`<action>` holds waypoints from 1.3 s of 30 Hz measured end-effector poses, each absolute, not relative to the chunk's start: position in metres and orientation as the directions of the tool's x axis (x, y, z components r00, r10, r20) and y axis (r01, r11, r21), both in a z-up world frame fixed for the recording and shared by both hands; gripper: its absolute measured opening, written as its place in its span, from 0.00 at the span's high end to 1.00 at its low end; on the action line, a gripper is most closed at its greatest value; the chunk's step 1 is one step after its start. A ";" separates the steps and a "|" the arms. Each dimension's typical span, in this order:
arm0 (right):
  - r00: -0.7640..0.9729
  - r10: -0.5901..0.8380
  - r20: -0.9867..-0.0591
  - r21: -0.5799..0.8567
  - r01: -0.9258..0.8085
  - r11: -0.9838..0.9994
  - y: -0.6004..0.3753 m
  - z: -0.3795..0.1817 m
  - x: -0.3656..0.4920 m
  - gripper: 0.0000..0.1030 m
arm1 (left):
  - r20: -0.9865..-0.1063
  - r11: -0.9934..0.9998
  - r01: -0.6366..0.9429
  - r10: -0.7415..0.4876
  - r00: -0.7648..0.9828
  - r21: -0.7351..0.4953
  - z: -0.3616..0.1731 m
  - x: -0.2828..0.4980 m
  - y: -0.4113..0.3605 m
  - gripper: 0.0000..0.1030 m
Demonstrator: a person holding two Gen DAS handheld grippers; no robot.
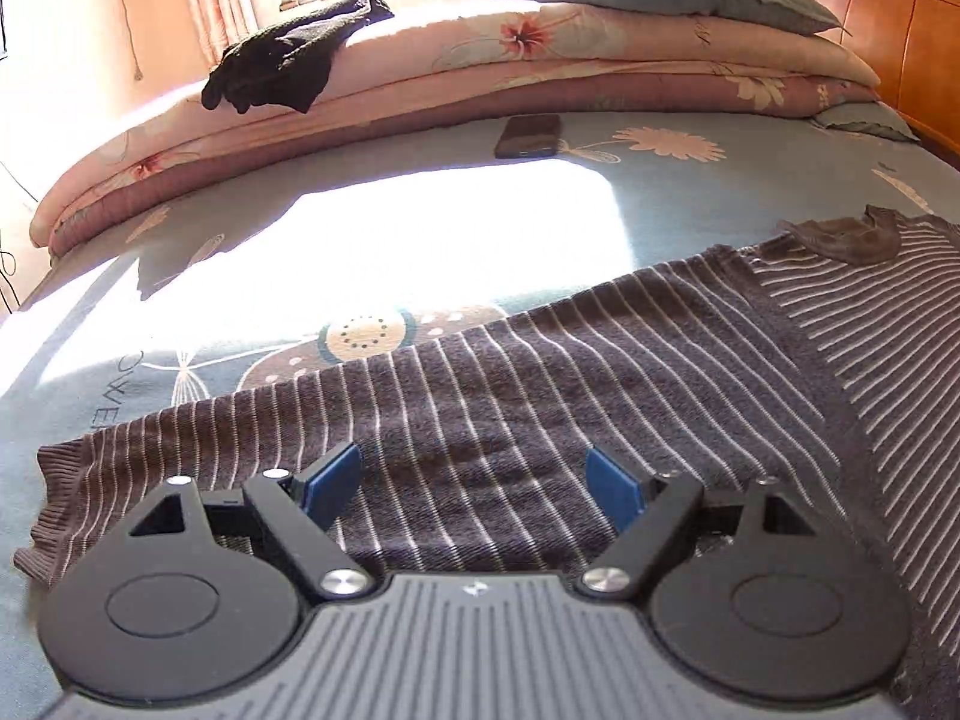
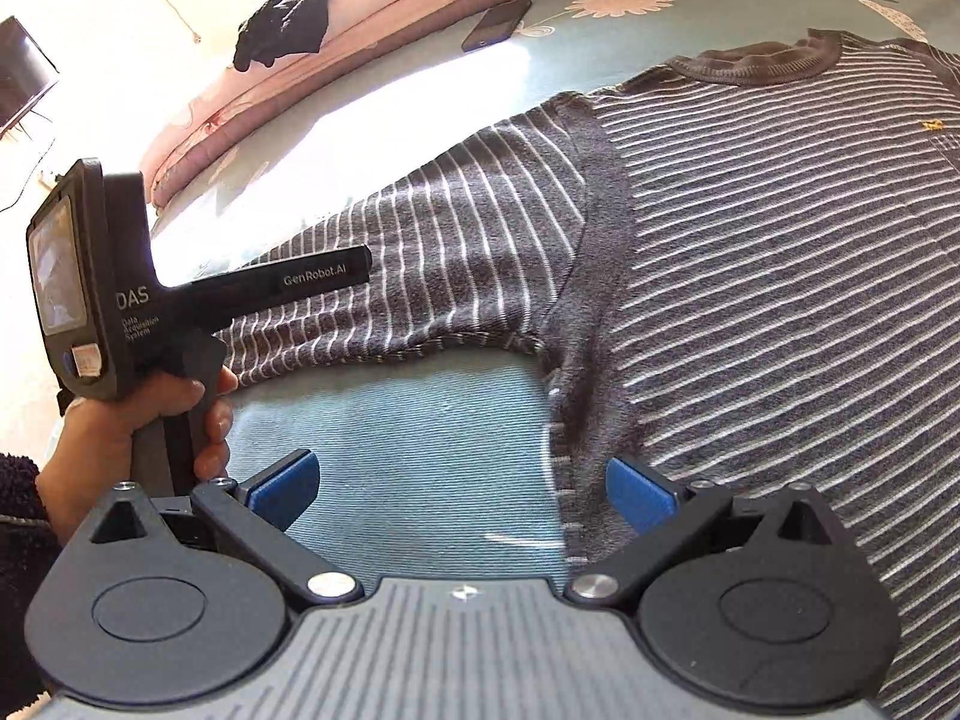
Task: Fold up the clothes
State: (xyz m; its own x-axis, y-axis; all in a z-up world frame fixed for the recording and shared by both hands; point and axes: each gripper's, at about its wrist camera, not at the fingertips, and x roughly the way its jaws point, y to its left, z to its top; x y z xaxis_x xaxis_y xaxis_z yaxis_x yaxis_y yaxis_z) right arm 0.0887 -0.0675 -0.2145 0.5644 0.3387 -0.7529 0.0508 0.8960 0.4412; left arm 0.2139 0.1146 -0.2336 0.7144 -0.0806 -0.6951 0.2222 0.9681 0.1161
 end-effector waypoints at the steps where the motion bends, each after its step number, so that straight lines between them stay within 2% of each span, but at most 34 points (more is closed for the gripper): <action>1: 0.565 0.341 -0.751 0.438 0.041 0.898 -0.060 -0.213 0.090 0.00 | -0.704 0.968 0.229 -0.091 0.704 0.104 -0.237 0.213 0.121 0.20; 4: 0.561 0.352 -0.750 0.433 0.013 0.901 -0.038 -0.210 0.093 0.00 | -0.745 0.965 0.256 -0.125 0.656 0.064 -0.250 0.214 0.138 0.19; 7: 0.542 0.357 -0.761 0.414 -0.017 0.910 -0.016 -0.211 0.094 0.00 | -0.764 0.974 0.224 -0.170 0.622 -0.035 -0.256 0.210 0.159 0.17; 12: 0.525 0.357 -0.773 0.393 -0.046 0.918 0.004 -0.210 0.099 0.00 | -0.773 0.955 0.292 -0.228 0.592 -0.058 -0.247 0.197 0.174 0.17; 16: 0.544 0.341 -0.767 0.383 -0.040 0.923 0.010 -0.207 0.106 0.00 | -0.710 0.964 0.265 -0.199 0.675 -0.018 -0.231 0.216 0.190 0.17; 20: 0.533 0.330 -0.779 0.376 -0.025 0.926 0.017 -0.212 0.111 0.00 | -0.760 0.978 0.187 -0.192 0.620 -0.094 -0.253 0.240 0.214 0.17; 23: 0.521 0.335 -0.785 0.375 -0.031 0.927 0.023 -0.215 0.112 0.00 | -0.763 0.966 0.259 -0.179 0.622 -0.016 -0.256 0.220 0.209 0.15; 25: 0.516 0.336 -0.788 0.369 -0.042 0.928 0.027 -0.215 0.112 0.00 | -0.765 0.962 0.273 -0.184 0.617 -0.011 -0.257 0.206 0.212 0.15; 27: 0.508 0.339 -0.792 0.369 -0.044 0.928 0.029 -0.215 0.114 0.00 | -0.776 0.961 0.270 -0.212 0.594 -0.055 -0.251 0.202 0.221 0.15; 30: 0.521 0.338 -0.784 0.371 -0.043 0.928 0.030 -0.213 0.118 0.00 | -0.743 0.959 0.256 -0.260 0.617 -0.124 -0.233 0.216 0.228 0.15; 34: 0.524 0.333 -0.784 0.370 -0.037 0.928 0.034 -0.213 0.123 0.00 | -0.731 0.967 0.239 -0.224 0.645 -0.085 -0.226 0.259 0.217 0.15; 37: 0.519 0.336 -0.786 0.367 -0.044 0.929 0.039 -0.212 0.125 0.00 | -0.763 0.983 0.181 -0.099 0.639 0.024 -0.240 0.283 0.206 0.15; 39: 0.521 0.339 -0.783 0.369 -0.049 0.928 0.040 -0.210 0.127 0.00 | -0.760 0.982 0.183 -0.086 0.645 0.044 -0.250 0.285 0.207 0.14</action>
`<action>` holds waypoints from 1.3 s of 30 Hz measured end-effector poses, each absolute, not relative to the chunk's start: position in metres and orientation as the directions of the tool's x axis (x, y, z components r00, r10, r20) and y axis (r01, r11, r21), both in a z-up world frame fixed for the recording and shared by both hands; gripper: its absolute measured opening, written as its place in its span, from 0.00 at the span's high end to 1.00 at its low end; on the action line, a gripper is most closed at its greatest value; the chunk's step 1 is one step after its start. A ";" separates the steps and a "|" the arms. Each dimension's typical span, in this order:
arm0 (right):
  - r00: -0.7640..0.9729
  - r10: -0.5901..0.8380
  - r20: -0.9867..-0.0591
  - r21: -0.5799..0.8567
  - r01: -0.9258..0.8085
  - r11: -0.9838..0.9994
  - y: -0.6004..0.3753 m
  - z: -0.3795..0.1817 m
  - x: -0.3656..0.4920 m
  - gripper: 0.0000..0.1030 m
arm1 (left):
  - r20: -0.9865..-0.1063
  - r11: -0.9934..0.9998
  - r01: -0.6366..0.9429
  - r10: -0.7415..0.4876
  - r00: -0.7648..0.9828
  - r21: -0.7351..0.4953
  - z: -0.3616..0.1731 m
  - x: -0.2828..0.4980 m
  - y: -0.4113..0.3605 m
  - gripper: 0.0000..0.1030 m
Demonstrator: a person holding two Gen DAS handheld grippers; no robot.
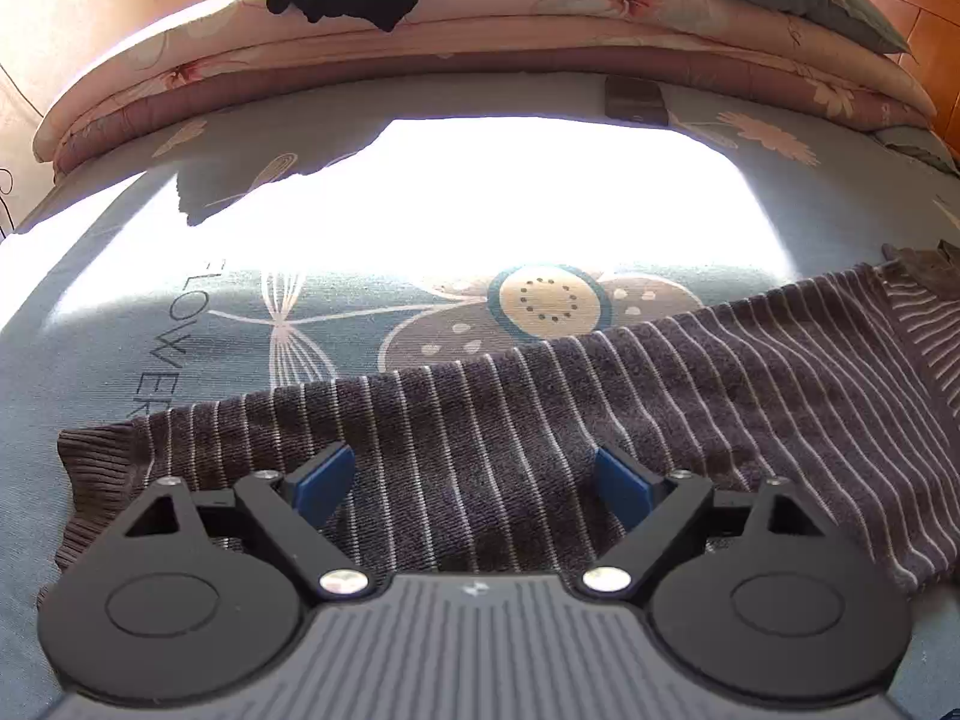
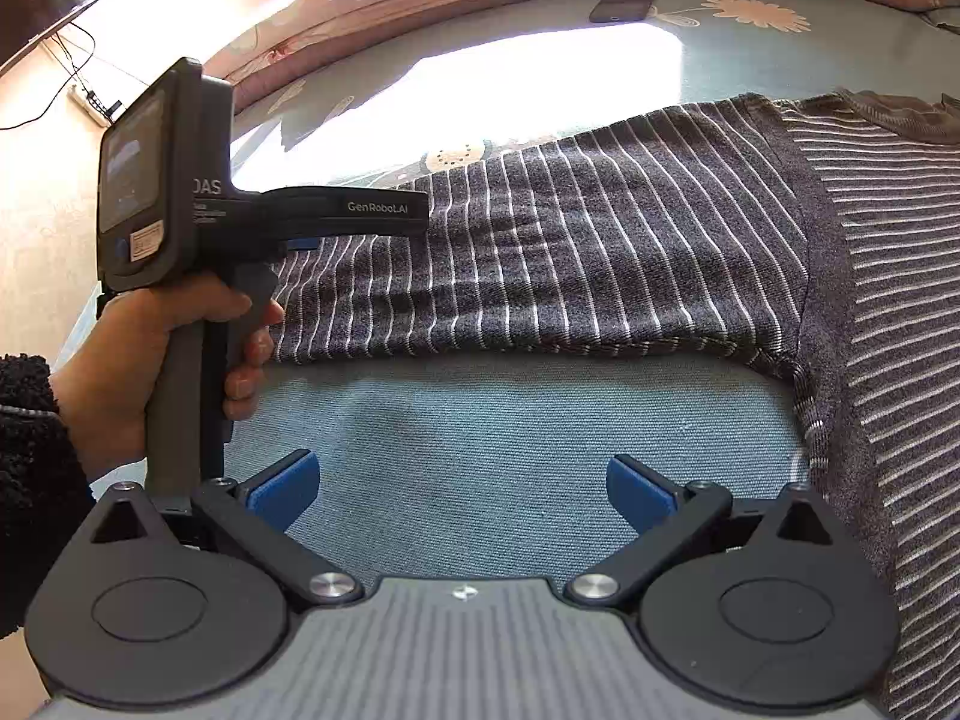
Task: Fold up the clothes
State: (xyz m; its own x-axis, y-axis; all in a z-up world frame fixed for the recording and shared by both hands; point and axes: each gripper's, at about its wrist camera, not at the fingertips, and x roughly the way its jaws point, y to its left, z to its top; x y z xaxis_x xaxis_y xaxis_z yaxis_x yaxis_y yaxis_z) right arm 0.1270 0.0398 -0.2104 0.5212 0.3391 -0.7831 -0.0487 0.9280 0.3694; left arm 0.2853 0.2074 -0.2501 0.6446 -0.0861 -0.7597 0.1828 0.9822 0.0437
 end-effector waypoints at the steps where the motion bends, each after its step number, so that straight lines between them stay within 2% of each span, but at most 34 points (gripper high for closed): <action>1: 0.524 0.340 -0.781 0.371 -0.048 0.927 0.040 -0.210 0.128 0.00 | -0.757 0.981 0.186 -0.083 0.648 0.051 -0.255 0.286 0.208 0.13; 4: 0.523 0.337 -0.782 0.380 -0.028 0.925 0.036 -0.211 0.132 0.00 | -0.726 0.972 0.218 -0.088 0.682 0.087 -0.256 0.290 0.212 0.13; 10: 0.519 0.296 -0.802 0.364 0.030 0.931 0.025 -0.220 0.138 0.00 | -0.748 0.986 0.098 -0.166 0.642 -0.134 -0.245 0.325 0.254 0.13; 12: 0.524 0.291 -0.801 0.367 0.044 0.929 0.022 -0.218 0.143 0.00 | -0.738 0.984 0.067 -0.167 0.654 -0.164 -0.235 0.318 0.265 0.13; 16: 0.548 0.288 -0.785 0.371 0.044 0.927 0.021 -0.212 0.151 0.00 | -0.737 0.986 0.056 -0.155 0.658 -0.157 -0.233 0.307 0.283 0.13; 21: 0.536 0.306 -0.787 0.375 0.023 0.927 0.028 -0.214 0.154 0.00 | -0.744 0.994 0.093 -0.102 0.660 -0.053 -0.257 0.330 0.294 0.11; 28: 0.507 0.330 -0.796 0.365 -0.034 0.931 0.049 -0.214 0.150 0.00 | -0.702 0.984 0.043 -0.155 0.695 -0.176 -0.223 0.319 0.328 0.11; 32: 0.524 0.340 -0.781 0.367 -0.055 0.928 0.057 -0.206 0.157 0.00 | -0.739 0.981 0.112 -0.191 0.646 -0.155 -0.229 0.296 0.330 0.10; 35: 0.531 0.339 -0.777 0.362 -0.063 0.930 0.061 -0.203 0.159 0.00 | -0.770 0.989 0.119 -0.145 0.622 -0.090 -0.252 0.296 0.334 0.10; 37: 0.524 0.339 -0.781 0.356 -0.072 0.932 0.064 -0.205 0.157 0.00 | -0.758 0.994 0.105 -0.100 0.645 -0.041 -0.259 0.303 0.342 0.10; 39: 0.513 0.338 -0.789 0.346 -0.084 0.935 0.067 -0.208 0.153 0.00 | -0.744 0.997 0.060 -0.072 0.665 -0.042 -0.253 0.307 0.350 0.10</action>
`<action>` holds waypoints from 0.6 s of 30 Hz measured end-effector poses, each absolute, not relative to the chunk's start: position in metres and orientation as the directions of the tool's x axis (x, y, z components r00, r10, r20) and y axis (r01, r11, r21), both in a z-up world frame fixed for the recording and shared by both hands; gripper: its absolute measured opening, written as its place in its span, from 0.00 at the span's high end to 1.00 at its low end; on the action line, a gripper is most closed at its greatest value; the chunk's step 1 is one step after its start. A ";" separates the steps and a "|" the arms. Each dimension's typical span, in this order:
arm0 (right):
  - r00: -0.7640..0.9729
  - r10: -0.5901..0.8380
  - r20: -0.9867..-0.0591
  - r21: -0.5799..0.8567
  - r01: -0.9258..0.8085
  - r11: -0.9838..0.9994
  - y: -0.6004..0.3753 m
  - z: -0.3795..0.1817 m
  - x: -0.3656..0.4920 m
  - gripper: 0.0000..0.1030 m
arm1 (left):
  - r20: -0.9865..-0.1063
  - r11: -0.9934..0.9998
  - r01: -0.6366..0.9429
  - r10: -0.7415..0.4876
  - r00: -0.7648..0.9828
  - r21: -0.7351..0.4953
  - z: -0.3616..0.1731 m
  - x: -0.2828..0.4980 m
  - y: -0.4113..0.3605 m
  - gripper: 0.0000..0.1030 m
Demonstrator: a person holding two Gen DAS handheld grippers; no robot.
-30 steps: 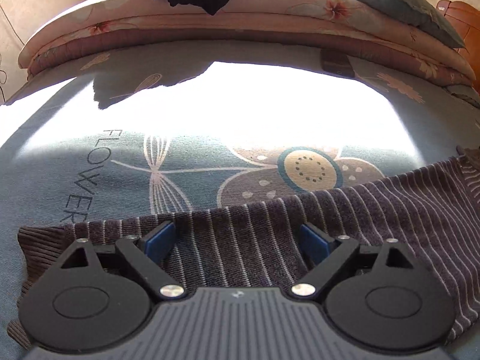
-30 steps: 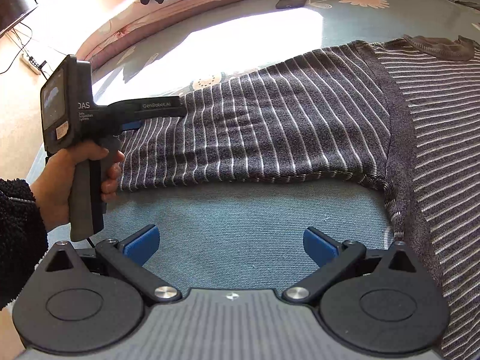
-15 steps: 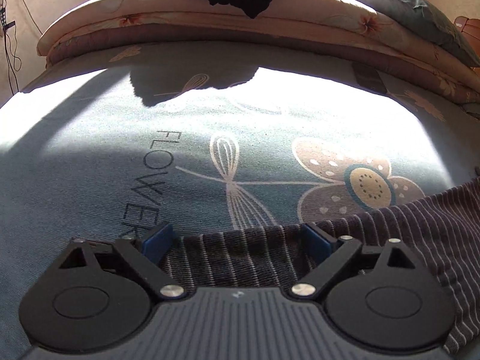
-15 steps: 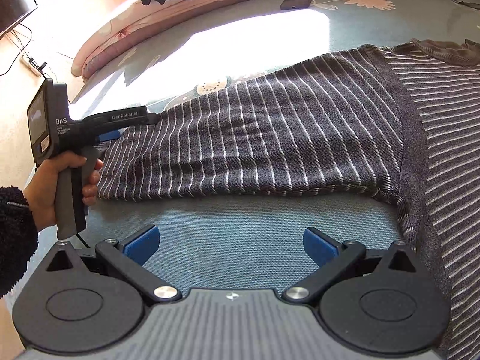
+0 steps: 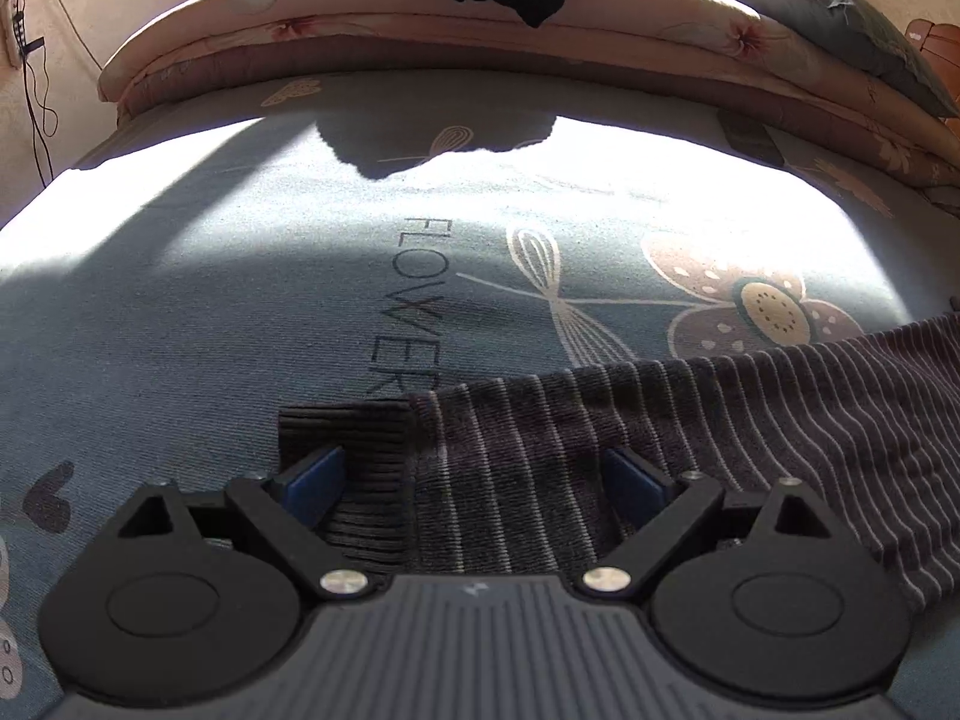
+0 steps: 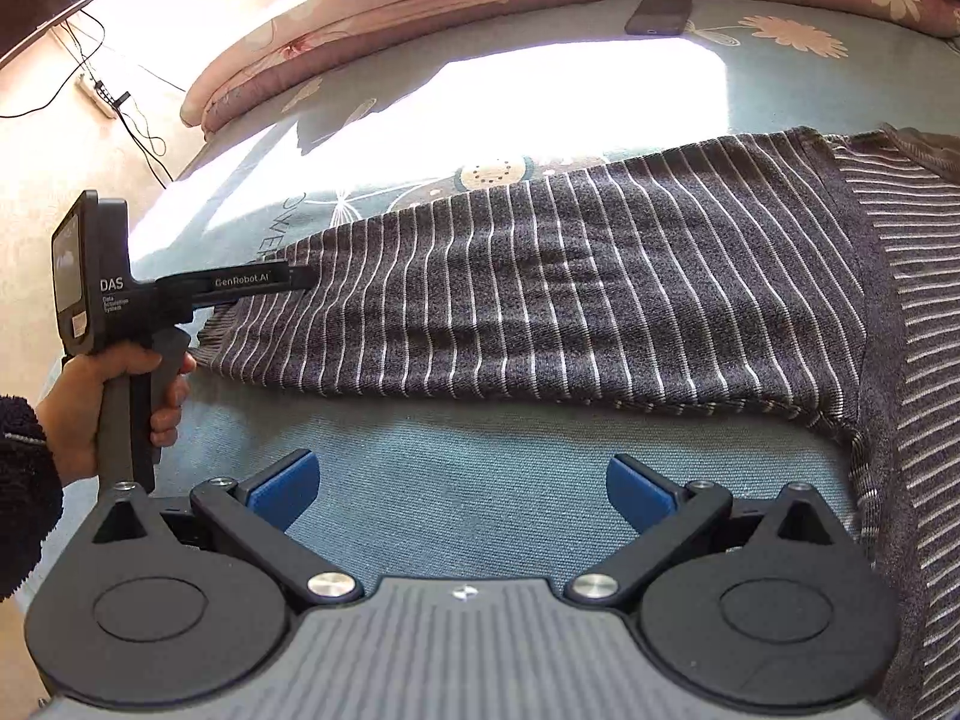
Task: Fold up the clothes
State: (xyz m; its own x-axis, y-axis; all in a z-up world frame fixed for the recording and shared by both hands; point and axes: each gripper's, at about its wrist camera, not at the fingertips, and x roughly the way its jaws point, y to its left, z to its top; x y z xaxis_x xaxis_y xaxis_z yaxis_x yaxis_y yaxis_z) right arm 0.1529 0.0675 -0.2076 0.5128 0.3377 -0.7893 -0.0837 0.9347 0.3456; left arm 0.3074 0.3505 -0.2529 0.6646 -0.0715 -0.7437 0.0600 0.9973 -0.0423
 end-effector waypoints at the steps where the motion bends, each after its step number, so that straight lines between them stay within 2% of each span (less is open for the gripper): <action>1: 0.508 0.335 -0.794 0.340 -0.086 0.936 0.069 -0.209 0.151 0.00 | -0.739 0.998 0.037 -0.065 0.670 -0.055 -0.248 0.308 0.354 0.11; 5: 0.486 0.337 -0.807 0.341 -0.083 0.936 0.075 -0.214 0.145 0.00 | -0.717 0.991 0.068 -0.131 0.684 -0.116 -0.225 0.288 0.350 0.11; 8: 0.492 0.346 -0.799 0.350 -0.088 0.933 0.082 -0.211 0.146 0.00 | -0.723 0.975 0.216 -0.191 0.664 -0.059 -0.224 0.267 0.322 0.10; 11: 0.502 0.353 -0.790 0.351 -0.102 0.931 0.088 -0.209 0.147 0.00 | -0.769 0.949 0.314 -0.189 0.610 0.015 -0.243 0.257 0.300 0.10; 15: 0.493 0.352 -0.796 0.345 -0.109 0.932 0.089 -0.210 0.144 0.00 | -0.770 0.950 0.308 -0.156 0.618 0.055 -0.256 0.240 0.309 0.08; 18: 0.484 0.342 -0.806 0.333 -0.107 0.937 0.086 -0.211 0.140 0.00 | -0.804 0.964 0.266 -0.141 0.578 0.021 -0.250 0.235 0.325 0.05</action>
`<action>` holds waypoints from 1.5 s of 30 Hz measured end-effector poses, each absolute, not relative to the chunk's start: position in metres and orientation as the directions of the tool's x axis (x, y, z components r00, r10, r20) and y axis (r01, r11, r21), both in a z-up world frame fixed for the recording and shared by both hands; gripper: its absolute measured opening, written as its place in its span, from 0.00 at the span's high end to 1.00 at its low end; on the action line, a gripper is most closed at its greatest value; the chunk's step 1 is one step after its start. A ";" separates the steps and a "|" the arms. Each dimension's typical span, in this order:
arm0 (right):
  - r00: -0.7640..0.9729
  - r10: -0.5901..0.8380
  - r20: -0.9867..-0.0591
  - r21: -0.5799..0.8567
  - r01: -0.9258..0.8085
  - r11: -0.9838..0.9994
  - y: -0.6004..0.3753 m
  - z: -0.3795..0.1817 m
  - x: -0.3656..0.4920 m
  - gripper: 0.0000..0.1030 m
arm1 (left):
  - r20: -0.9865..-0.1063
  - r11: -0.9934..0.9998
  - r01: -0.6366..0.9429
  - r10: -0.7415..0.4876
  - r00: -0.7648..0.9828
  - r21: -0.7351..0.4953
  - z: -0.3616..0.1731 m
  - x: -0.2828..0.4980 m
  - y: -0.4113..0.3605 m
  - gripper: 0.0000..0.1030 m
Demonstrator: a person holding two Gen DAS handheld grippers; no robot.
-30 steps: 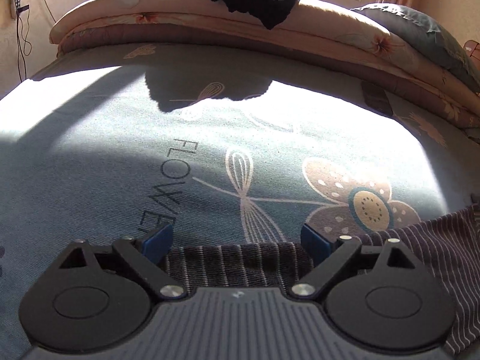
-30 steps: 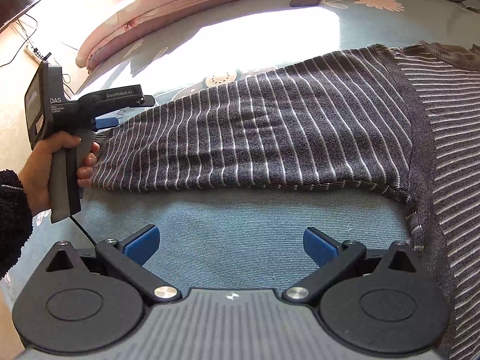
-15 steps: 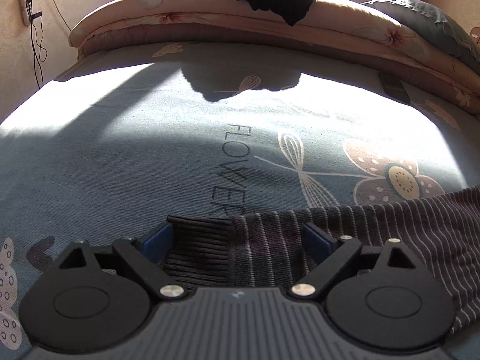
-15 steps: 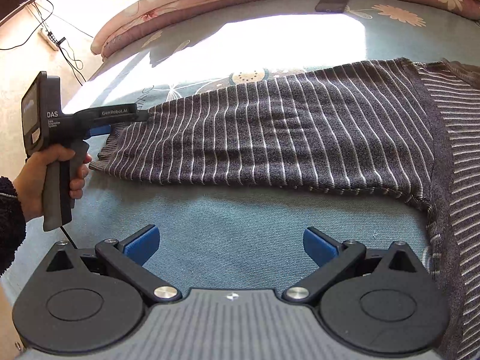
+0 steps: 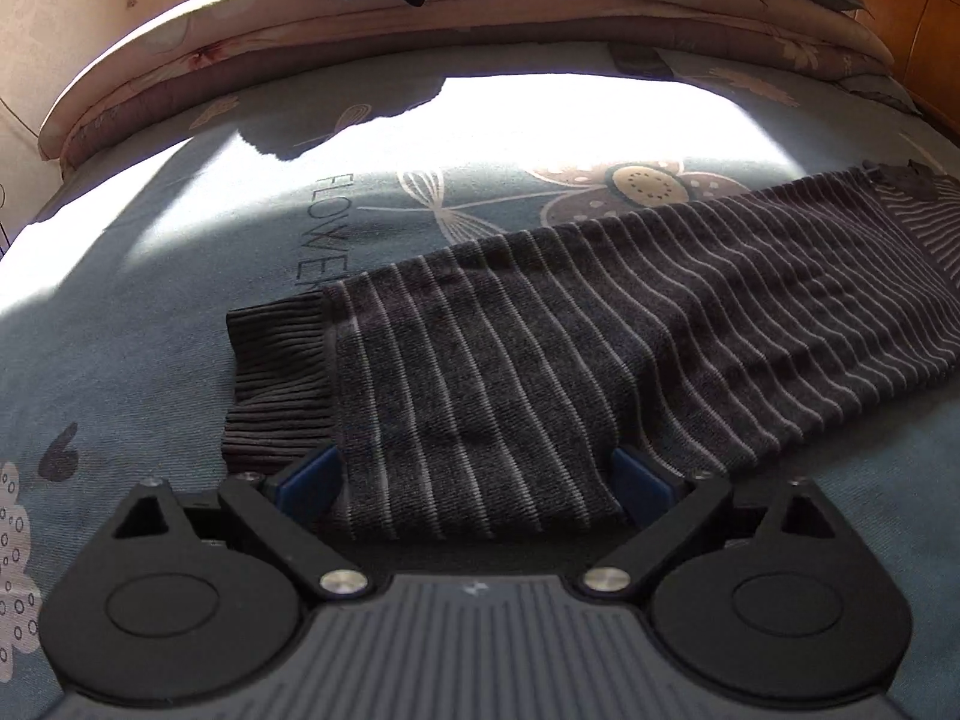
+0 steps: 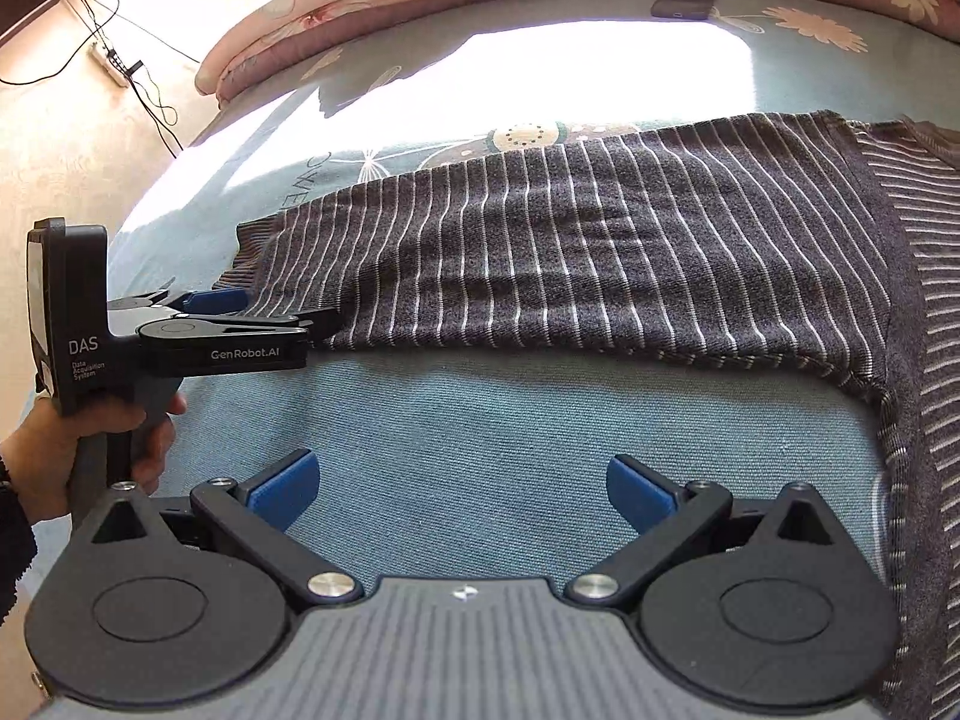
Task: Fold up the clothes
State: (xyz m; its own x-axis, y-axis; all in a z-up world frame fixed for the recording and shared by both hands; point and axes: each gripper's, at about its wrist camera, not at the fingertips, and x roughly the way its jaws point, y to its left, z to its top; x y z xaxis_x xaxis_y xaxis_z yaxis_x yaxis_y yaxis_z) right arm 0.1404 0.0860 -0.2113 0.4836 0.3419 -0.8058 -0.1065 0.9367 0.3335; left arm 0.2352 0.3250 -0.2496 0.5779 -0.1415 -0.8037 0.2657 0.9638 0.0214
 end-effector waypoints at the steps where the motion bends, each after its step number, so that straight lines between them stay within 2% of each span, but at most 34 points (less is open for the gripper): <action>1: 0.481 0.339 -0.809 0.331 -0.105 0.938 0.085 -0.211 0.140 0.00 | -0.815 0.968 0.250 -0.137 0.563 0.010 -0.247 0.234 0.330 0.05; 6: 0.510 0.324 -0.797 0.335 -0.074 0.939 0.077 -0.209 0.143 0.00 | -0.748 0.975 0.223 -0.158 0.645 -0.013 -0.215 0.242 0.323 0.05; 8: 0.513 0.318 -0.797 0.333 -0.066 0.941 0.078 -0.211 0.144 0.00 | -0.702 0.970 0.225 -0.223 0.676 -0.092 -0.205 0.252 0.307 0.06; 10: 0.507 0.320 -0.801 0.334 -0.065 0.940 0.079 -0.214 0.142 0.00 | -0.665 0.929 0.314 -0.360 0.654 -0.195 -0.203 0.257 0.283 0.06; 13: 0.495 0.322 -0.807 0.327 -0.080 0.942 0.081 -0.215 0.136 0.00 | -0.670 0.888 0.380 -0.448 0.592 -0.257 -0.217 0.259 0.250 0.06; 17: 0.490 0.314 -0.813 0.318 -0.078 0.945 0.077 -0.217 0.132 0.00 | -0.715 0.878 0.340 -0.474 0.514 -0.337 -0.251 0.267 0.239 0.06; 26: 0.503 0.305 -0.809 0.342 -0.021 0.939 0.054 -0.216 0.129 0.00 | -0.768 0.867 0.385 -0.471 0.433 -0.315 -0.242 0.245 0.243 0.05; 30: 0.519 0.314 -0.795 0.355 -0.022 0.935 0.047 -0.213 0.127 0.00 | -0.728 0.839 0.447 -0.511 0.457 -0.309 -0.230 0.252 0.226 0.05; 34: 0.497 0.324 -0.805 0.362 -0.022 0.932 0.041 -0.218 0.124 0.00 | -0.768 0.853 0.402 -0.492 0.410 -0.333 -0.251 0.262 0.211 0.05; 40: 0.453 0.358 -0.817 0.381 -0.045 0.924 0.033 -0.223 0.121 0.00 | -0.792 0.842 0.395 -0.506 0.341 -0.368 -0.246 0.234 0.215 0.04; 45: 0.406 0.376 -0.833 0.400 -0.029 0.916 0.028 -0.240 0.120 0.00 | -0.735 0.827 0.409 -0.543 0.406 -0.386 -0.225 0.267 0.202 0.04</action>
